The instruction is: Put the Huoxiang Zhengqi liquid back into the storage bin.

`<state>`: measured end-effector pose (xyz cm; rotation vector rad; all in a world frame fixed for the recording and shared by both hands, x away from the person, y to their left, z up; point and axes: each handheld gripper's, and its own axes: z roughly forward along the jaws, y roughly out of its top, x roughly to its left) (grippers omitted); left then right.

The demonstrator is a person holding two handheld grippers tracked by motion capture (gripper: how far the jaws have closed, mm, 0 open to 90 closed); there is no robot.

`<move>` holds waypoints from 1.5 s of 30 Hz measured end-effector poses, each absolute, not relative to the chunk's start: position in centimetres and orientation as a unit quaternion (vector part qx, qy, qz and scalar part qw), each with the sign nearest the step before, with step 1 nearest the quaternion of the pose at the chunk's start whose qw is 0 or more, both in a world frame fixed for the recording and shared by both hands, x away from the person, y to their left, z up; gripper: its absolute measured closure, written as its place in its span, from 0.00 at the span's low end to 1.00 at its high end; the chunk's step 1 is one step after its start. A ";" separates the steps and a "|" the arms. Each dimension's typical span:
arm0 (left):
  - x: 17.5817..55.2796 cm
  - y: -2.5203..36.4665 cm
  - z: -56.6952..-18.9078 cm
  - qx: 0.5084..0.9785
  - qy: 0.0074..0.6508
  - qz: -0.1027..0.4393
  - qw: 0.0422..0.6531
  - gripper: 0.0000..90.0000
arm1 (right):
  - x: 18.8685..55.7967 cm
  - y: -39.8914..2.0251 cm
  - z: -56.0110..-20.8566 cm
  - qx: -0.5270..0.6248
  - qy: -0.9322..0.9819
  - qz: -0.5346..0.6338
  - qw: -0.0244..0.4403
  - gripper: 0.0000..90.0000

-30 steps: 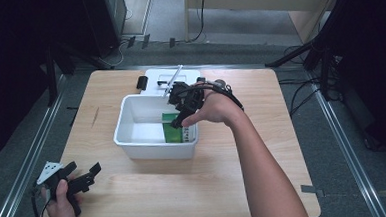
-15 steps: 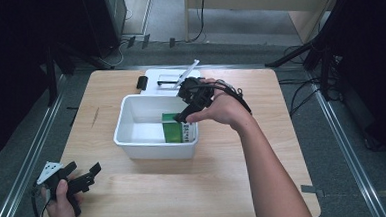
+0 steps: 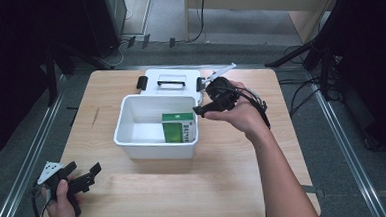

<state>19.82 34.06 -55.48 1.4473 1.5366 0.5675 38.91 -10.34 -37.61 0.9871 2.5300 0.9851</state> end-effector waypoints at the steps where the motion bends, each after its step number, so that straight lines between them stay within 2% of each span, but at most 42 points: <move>1: 19.8 34.1 -55.5 0.588 0.624 0.231 0.460 0.00 | 38.8 -10.8 -37.7 0.353 0.862 0.341 0.127 0.31; 4: 19.8 34.1 -55.5 0.588 0.624 0.231 0.460 0.00 | 38.7 -12.0 -38.2 0.383 0.846 0.344 0.139 0.30; 7: 19.8 34.1 -55.5 0.588 0.624 0.231 0.460 0.00 | 38.5 -13.0 -38.7 0.411 0.834 0.341 0.139 0.19; 12: 19.8 34.1 -55.5 0.588 0.624 0.231 0.460 0.00 | 38.0 -14.8 -39.6 0.453 0.807 0.345 0.155 0.11; 14: 19.8 34.1 -55.5 0.587 0.624 0.231 0.461 0.00 | 37.7 -15.4 -39.9 0.455 0.802 0.353 0.159 0.01; 15: 19.8 34.1 -55.5 0.587 0.625 0.231 0.461 0.00 | 37.5 -15.9 -40.2 0.458 0.797 0.358 0.161 0.00; 24: 19.8 34.1 -55.5 0.586 0.625 0.230 0.461 0.00 | 35.8 -18.3 -42.1 0.478 0.771 0.364 0.210 0.00; 45: 19.8 34.1 -55.5 0.585 0.625 0.231 0.462 0.00 | 31.4 -23.6 -47.4 0.514 0.736 0.378 0.227 0.00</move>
